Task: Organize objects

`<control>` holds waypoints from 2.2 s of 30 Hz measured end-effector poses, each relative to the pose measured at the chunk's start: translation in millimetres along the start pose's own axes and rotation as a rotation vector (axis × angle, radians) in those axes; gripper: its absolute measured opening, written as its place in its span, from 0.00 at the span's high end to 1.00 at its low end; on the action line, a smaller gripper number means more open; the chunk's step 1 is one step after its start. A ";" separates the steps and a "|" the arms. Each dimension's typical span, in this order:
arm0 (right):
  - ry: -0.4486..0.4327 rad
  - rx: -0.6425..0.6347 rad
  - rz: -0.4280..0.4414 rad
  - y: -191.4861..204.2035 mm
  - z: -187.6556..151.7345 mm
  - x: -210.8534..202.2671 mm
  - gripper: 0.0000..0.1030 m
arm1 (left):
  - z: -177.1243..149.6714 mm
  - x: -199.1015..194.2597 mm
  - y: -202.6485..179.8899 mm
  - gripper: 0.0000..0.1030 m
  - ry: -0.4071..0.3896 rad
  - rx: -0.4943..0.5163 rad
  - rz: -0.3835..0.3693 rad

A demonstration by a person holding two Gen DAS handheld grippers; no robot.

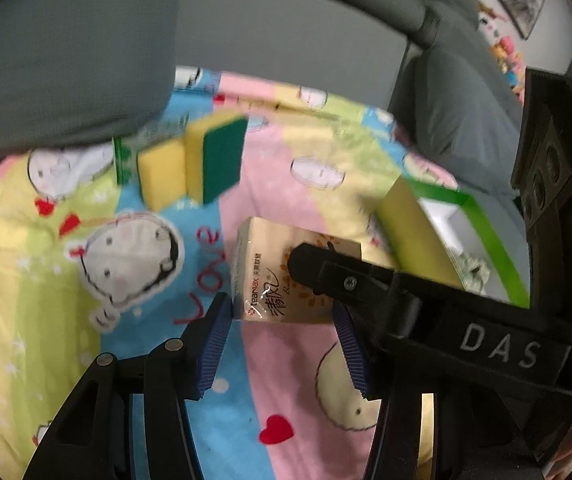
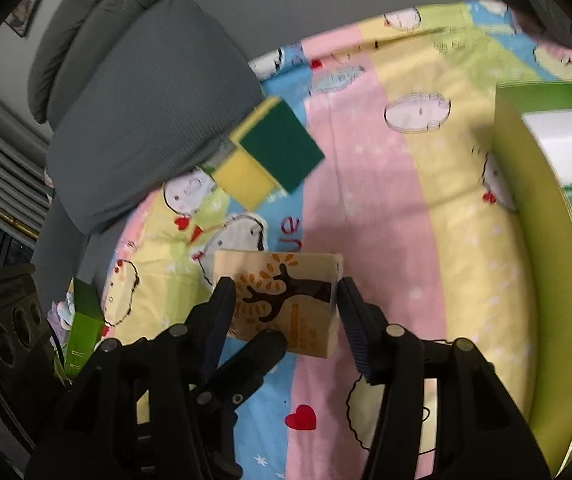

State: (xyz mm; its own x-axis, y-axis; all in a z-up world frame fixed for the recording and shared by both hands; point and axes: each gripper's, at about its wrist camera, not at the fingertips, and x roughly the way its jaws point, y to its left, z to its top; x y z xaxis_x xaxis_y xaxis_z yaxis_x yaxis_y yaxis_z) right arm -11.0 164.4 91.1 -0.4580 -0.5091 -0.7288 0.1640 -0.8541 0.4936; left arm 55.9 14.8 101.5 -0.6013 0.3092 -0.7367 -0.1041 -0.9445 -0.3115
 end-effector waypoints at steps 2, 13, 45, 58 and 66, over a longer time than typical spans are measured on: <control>-0.028 -0.008 -0.004 1.3 0.9 -8.0 0.49 | 1.8 -5.6 -6.2 0.48 -0.036 0.012 -0.010; -0.200 -0.008 -0.029 -1.2 5.6 -55.7 0.46 | 7.2 -21.1 -41.4 0.48 -0.165 0.062 -0.093; -0.390 0.204 -0.192 -84.7 -7.9 -144.3 0.45 | 5.6 16.2 -139.2 0.48 -0.163 0.129 -0.371; -0.382 0.283 -0.292 -114.0 -11.4 -149.4 0.44 | -1.7 41.8 -162.4 0.48 -0.071 0.107 -0.449; -0.371 0.306 -0.330 -122.1 -12.1 -148.8 0.44 | -5.8 48.5 -167.6 0.48 -0.032 0.099 -0.464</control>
State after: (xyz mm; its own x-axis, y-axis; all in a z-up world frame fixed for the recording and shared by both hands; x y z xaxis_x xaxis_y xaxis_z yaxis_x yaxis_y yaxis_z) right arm 47.7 343.1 133.5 -0.7267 -0.1023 -0.6793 -0.2739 -0.8637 0.4231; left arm 48.8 188.8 114.5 -0.4976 0.6987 -0.5140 -0.4415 -0.7141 -0.5433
